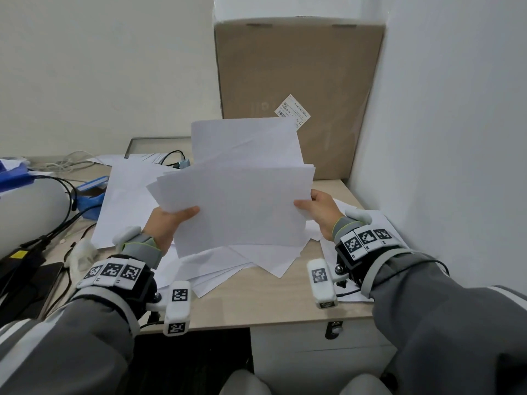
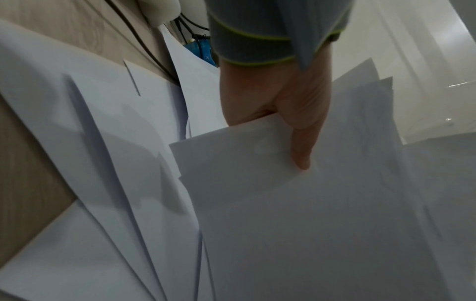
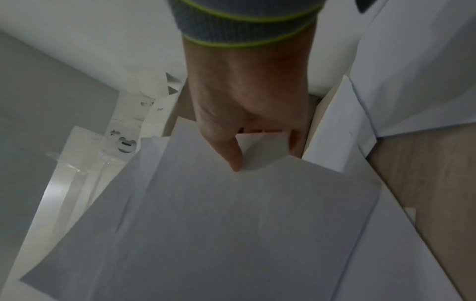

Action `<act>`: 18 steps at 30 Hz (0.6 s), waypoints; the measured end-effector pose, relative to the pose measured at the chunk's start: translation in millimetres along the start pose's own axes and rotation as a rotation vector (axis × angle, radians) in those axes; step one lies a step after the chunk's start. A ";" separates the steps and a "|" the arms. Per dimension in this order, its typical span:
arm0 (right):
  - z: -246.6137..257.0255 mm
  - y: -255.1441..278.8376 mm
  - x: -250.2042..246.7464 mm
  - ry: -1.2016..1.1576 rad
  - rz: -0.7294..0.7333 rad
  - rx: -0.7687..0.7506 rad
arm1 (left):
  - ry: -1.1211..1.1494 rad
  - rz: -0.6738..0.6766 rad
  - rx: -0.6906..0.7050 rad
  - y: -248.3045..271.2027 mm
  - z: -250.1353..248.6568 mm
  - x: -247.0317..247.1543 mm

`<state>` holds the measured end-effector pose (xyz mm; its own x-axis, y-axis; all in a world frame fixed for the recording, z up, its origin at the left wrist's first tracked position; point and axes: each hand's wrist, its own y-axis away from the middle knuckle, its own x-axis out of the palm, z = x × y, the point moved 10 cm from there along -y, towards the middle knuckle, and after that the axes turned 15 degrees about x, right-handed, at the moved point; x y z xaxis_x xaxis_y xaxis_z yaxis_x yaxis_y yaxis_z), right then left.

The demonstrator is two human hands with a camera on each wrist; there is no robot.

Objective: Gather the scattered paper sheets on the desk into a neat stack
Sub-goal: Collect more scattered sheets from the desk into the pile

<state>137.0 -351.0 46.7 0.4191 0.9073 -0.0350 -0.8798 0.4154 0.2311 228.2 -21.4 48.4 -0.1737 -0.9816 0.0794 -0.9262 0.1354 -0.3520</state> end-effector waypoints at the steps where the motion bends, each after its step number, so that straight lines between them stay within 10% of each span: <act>1: 1.0 -1.5 -3.4 0.016 -0.031 -0.005 | -0.007 -0.005 -0.001 1.0 0.6 -3.4; 11: 142.8 40.0 14.3 0.170 -0.112 -0.452 | -0.078 -0.013 0.006 -1.6 -8.9 -21.7; 18: 201.2 62.4 57.6 0.828 -0.196 -0.578 | -0.117 -0.003 0.009 -1.1 -19.4 -18.9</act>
<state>151.3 -286.1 254.7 0.4731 0.4901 -0.7321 -0.8780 0.3303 -0.3463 226.0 -0.3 65.3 -0.1302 -0.9911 -0.0283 -0.9233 0.1316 -0.3608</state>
